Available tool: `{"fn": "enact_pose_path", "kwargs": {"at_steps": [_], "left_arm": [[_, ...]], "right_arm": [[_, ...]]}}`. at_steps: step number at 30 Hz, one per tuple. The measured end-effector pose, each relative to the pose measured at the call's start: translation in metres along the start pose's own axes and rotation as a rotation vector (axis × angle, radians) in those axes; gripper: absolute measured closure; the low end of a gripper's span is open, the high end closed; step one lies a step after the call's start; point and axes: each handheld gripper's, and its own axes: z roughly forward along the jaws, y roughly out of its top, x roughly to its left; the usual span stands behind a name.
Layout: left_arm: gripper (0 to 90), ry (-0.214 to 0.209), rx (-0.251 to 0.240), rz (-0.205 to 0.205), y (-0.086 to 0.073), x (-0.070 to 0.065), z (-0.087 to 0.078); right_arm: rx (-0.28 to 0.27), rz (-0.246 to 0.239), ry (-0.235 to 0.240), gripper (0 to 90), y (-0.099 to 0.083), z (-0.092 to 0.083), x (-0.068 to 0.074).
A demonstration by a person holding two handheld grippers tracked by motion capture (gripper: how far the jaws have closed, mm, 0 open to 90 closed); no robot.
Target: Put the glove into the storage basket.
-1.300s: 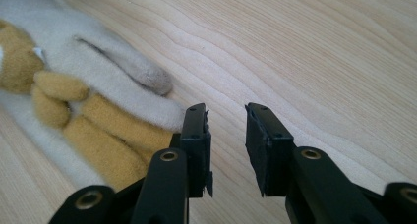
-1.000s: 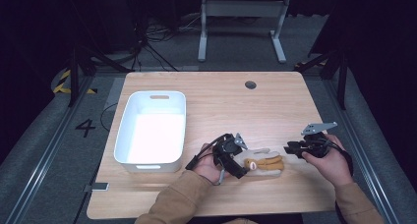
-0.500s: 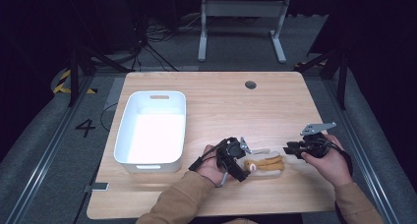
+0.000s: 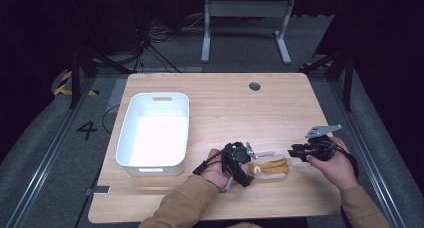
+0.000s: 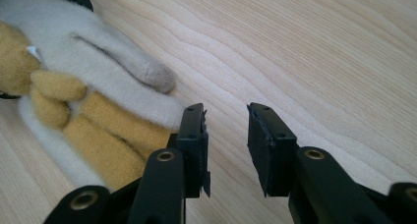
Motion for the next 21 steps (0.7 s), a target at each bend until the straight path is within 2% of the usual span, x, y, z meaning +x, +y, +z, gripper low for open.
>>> {"fn": "enact_pose_path", "kwargs": {"at_steps": [4, 8, 10, 11, 14, 18, 21], "left_arm": [[7.9, -0.005, 0.057, 0.006, 0.0065, 0.0001, -0.0005], [10.6, -0.013, 0.048, 0.006, 0.0064, 0.0, -0.0017], [16.3, -0.014, 0.046, 0.006, 0.0061, -0.0004, -0.0029], [16.3, -0.014, 0.047, 0.006, 0.0062, -0.0007, -0.0035], [23.6, -0.001, 0.041, -0.013, 0.0066, -0.0017, -0.0052], [39.3, 0.001, 0.044, -0.002, 0.0078, -0.003, -0.0078], [47.1, -0.003, 0.042, 0.005, 0.0077, -0.0059, -0.0091]], "right_arm": [[0.006, -0.002, 0.001, 68.5, 0.0004, 0.0014, 0.0014], [0.006, -0.003, 0.002, 68.4, 0.0003, 0.0016, 0.0016], [0.006, -0.003, 0.002, 68.4, 0.0001, 0.002, 0.0015], [0.006, -0.003, 0.002, 68.4, 0.0001, 0.002, 0.0015], [0.009, -0.004, 0.005, 68.3, -0.0001, 0.0029, 0.0024], [0.006, -0.005, 0.006, 67.7, 0.0, 0.0029, 0.0029], [0.003, -0.003, 0.003, 67.6, -0.0004, 0.0029, 0.0024]]}}
